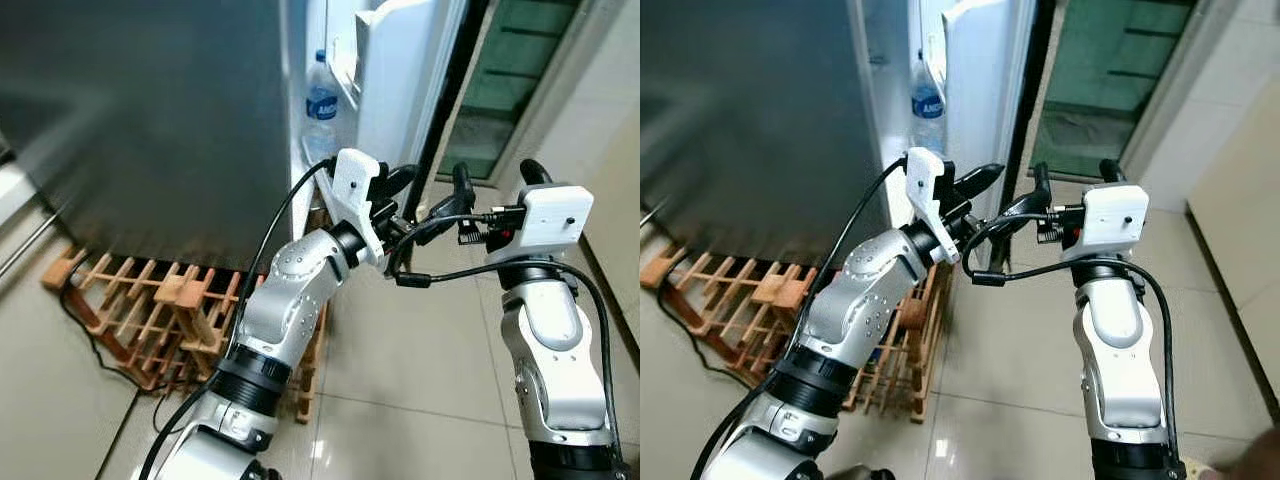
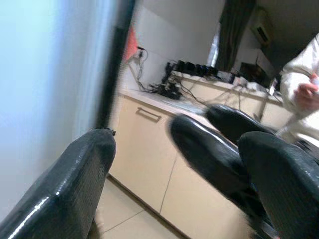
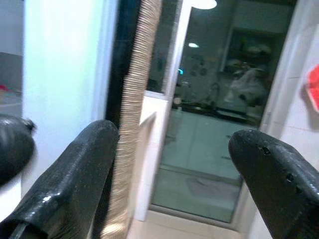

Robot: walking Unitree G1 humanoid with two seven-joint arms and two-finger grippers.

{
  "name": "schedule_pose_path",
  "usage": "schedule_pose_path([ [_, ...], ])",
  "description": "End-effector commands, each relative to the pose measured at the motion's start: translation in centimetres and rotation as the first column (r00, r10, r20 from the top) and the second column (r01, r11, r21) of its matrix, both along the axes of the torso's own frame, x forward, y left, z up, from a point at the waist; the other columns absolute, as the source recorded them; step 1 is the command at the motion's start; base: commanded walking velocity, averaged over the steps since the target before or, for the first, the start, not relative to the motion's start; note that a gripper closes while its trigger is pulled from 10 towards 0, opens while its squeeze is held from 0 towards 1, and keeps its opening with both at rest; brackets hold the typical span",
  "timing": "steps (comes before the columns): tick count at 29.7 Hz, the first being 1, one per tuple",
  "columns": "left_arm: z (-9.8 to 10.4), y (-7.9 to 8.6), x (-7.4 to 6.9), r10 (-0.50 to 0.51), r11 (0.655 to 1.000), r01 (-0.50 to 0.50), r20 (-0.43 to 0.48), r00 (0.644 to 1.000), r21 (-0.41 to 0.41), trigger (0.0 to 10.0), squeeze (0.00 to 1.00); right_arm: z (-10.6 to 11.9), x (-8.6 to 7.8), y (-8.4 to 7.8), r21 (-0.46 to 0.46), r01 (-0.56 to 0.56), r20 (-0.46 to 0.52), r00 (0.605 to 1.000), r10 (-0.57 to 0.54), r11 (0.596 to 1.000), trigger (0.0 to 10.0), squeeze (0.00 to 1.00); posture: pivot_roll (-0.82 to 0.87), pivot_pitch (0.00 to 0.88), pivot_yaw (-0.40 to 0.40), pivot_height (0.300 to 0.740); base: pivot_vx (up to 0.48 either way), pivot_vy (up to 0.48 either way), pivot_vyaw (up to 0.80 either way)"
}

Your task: Restocking fridge

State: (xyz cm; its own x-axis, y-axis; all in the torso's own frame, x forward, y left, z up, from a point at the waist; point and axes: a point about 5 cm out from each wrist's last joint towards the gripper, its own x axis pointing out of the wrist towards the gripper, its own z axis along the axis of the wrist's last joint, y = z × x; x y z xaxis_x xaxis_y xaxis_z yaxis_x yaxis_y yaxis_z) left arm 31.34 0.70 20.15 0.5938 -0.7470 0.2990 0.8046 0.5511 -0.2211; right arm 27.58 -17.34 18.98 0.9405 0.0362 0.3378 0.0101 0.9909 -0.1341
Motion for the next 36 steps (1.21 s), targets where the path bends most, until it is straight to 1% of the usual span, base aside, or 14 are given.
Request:
schedule_pose_path([
  [1,2.4,-0.2,0.3,0.057,0.996,-0.055,0.024,0.998,-0.072,10.0,0.00,-0.1,0.0,-0.5,0.004,0.019,0.000,1.000,-0.019,1.000,10.0,0.00,-0.19,0.000,0.014,0.740,0.000,0.000,0.00],
  [3,2.3,0.1,0.5,0.075,0.995,-0.074,0.019,0.997,-0.067,10.0,0.00,-0.1,0.0,-0.5,0.004,0.019,-0.001,1.000,-0.019,1.000,10.0,0.00,-0.19,0.000,0.014,0.740,0.000,0.000,0.00],
  [6,1.5,6.8,0.9,0.371,0.910,-0.384,-0.106,0.922,-0.155,10.0,0.00,-0.4,-0.1,-0.4,0.015,0.012,-0.009,1.000,-0.012,1.000,10.0,0.00,-0.16,0.000,0.013,0.740,0.000,0.000,0.00],
  [10,1.0,11.5,-1.1,0.551,0.814,-0.562,-0.110,0.827,-0.149,10.0,0.00,-0.7,0.2,-0.5,0.028,0.010,-0.017,1.000,-0.010,1.000,10.0,0.00,-0.14,0.000,0.004,0.740,0.000,0.000,0.00],
  [11,1.0,11.5,-1.1,0.551,0.814,-0.562,-0.110,0.827,-0.149,10.0,0.00,-0.7,0.2,-0.5,0.028,0.010,-0.017,1.000,-0.010,1.000,10.0,0.00,-0.14,0.000,0.004,0.740,0.000,0.000,0.00],
  [13,0.0,14.2,-1.6,0.720,0.682,-0.728,-0.105,0.686,-0.070,10.0,0.00,-0.7,0.6,-0.3,0.032,0.000,-0.019,1.000,0.001,0.999,10.0,0.00,-0.11,0.000,-0.013,0.740,0.000,0.000,0.00],
  [14,0.0,14.2,-1.6,0.720,0.682,-0.728,-0.105,0.686,-0.070,10.0,0.00,-0.7,0.6,-0.3,0.032,0.000,-0.019,1.000,0.001,0.999,10.0,0.00,-0.11,0.000,-0.013,0.740,0.000,0.000,0.00],
  [16,-0.8,16.3,-1.5,0.830,0.551,-0.834,-0.098,0.549,-0.004,10.0,0.00,-0.6,0.9,-0.1,0.034,-0.011,-0.012,1.000,0.012,0.999,10.0,0.00,-0.10,0.000,-0.018,0.740,0.000,0.000,0.00],
  [17,-0.8,16.3,-1.5,0.830,0.551,-0.834,-0.098,0.549,-0.004,10.0,0.00,-0.6,0.9,-0.1,0.034,-0.011,-0.012,1.000,0.012,0.999,10.0,0.00,-0.10,0.000,-0.018,0.740,0.000,0.000,0.00],
  [18,-1.2,17.9,-1.7,0.889,0.455,-0.890,-0.075,0.452,0.040,10.0,0.00,-0.4,1.2,0.0,0.033,-0.017,-0.003,1.000,0.017,0.999,10.0,0.00,-0.10,0.000,-0.025,0.740,0.000,0.000,0.00],
  [19,-1.3,18.2,-1.9,0.901,0.433,-0.900,-0.070,0.429,0.052,10.0,0.00,-0.3,1.3,0.0,0.032,-0.017,-0.001,1.000,0.017,0.999,10.0,0.00,-0.09,0.000,-0.027,0.740,0.000,0.000,0.00],
  [26,-1.9,18.4,-2.3,0.912,0.410,-0.908,-0.063,0.406,0.091,10.0,0.00,-0.3,1.5,-0.2,0.030,-0.017,0.006,1.000,0.017,0.999,10.0,0.00,-0.10,0.000,-0.027,0.740,0.000,0.000,0.60],
  [31,-2.3,18.9,-2.0,0.946,0.323,-0.938,-0.033,0.322,0.125,10.0,0.00,-0.5,1.5,-0.2,0.024,-0.020,0.004,1.000,0.019,1.000,10.0,0.00,-0.10,0.000,-0.026,0.740,0.000,0.000,0.80],
  [36,-2.1,18.5,-1.9,0.942,0.334,-0.935,-0.020,0.334,0.120,10.0,0.00,-0.5,1.6,-0.1,0.021,-0.021,0.003,1.000,0.021,1.000,10.0,0.00,-0.11,0.000,-0.023,0.740,0.000,0.000,0.79],
])
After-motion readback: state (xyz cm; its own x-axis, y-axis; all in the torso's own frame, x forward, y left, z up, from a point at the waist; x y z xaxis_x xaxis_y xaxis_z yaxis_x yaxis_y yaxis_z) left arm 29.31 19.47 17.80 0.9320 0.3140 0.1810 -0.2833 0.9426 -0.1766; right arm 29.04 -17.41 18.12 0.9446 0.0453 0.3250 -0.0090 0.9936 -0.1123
